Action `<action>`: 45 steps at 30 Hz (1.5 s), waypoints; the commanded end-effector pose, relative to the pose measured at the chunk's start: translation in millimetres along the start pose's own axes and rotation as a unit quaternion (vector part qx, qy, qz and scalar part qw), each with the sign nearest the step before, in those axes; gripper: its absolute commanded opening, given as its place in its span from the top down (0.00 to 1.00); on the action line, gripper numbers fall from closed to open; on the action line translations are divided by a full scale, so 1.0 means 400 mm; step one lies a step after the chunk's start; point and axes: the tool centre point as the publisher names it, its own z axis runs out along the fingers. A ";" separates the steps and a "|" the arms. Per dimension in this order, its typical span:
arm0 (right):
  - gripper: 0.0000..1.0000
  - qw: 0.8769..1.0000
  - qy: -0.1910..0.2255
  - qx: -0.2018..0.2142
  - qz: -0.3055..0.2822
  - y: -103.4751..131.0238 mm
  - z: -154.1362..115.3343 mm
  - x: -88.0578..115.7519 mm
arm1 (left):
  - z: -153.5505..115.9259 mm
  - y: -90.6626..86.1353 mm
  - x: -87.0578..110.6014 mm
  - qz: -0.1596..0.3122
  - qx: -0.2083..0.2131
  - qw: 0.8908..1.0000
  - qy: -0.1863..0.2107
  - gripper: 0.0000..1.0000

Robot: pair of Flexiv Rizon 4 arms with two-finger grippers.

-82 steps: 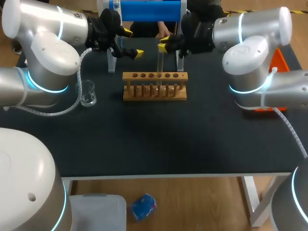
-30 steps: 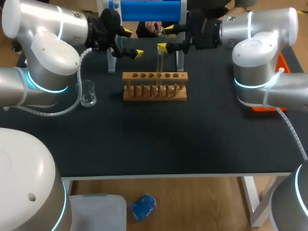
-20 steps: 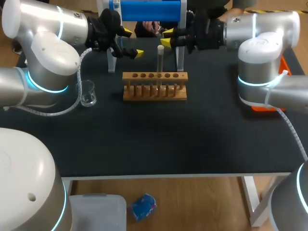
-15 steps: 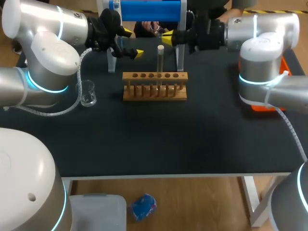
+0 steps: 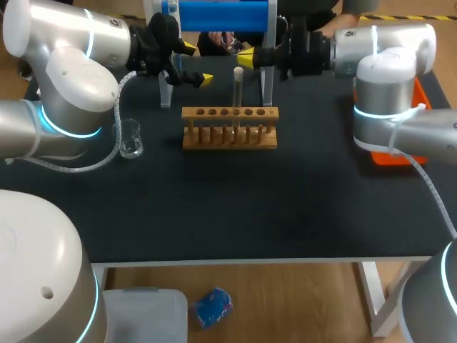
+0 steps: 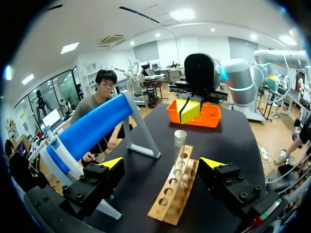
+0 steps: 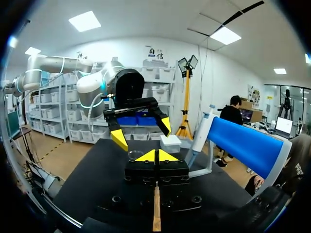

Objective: Invert the test tube, pick up the pipette, mount the tip to pipette, aspirate from beaker and dispense into the tube, eject the tip, return the pipette, and cap with the stopper.

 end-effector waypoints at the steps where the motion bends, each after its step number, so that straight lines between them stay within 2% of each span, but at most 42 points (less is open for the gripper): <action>1: 1.00 1.000 0.010 -0.005 0.001 -0.010 0.008 -0.012 | 0.000 -0.002 -0.001 -0.001 -0.002 1.000 0.001 0.00; 9: 1.00 1.000 0.021 -0.008 0.011 -0.033 0.018 -0.001 | 0.000 -0.002 -0.001 -0.001 -0.002 1.000 0.001 0.00; 32: 1.00 0.999 0.016 0.006 0.028 -0.093 0.022 -0.006 | 0.000 -0.002 -0.001 -0.001 -0.002 1.000 0.001 0.00; 40: 1.00 0.999 0.013 0.003 0.030 -0.097 0.019 -0.006 | 0.000 -0.002 -0.001 -0.001 -0.002 1.000 0.001 0.00; 45: 1.00 1.000 0.011 -0.003 0.024 -0.078 0.014 -0.003 | 0.000 -0.002 -0.001 -0.001 -0.002 1.000 0.001 0.00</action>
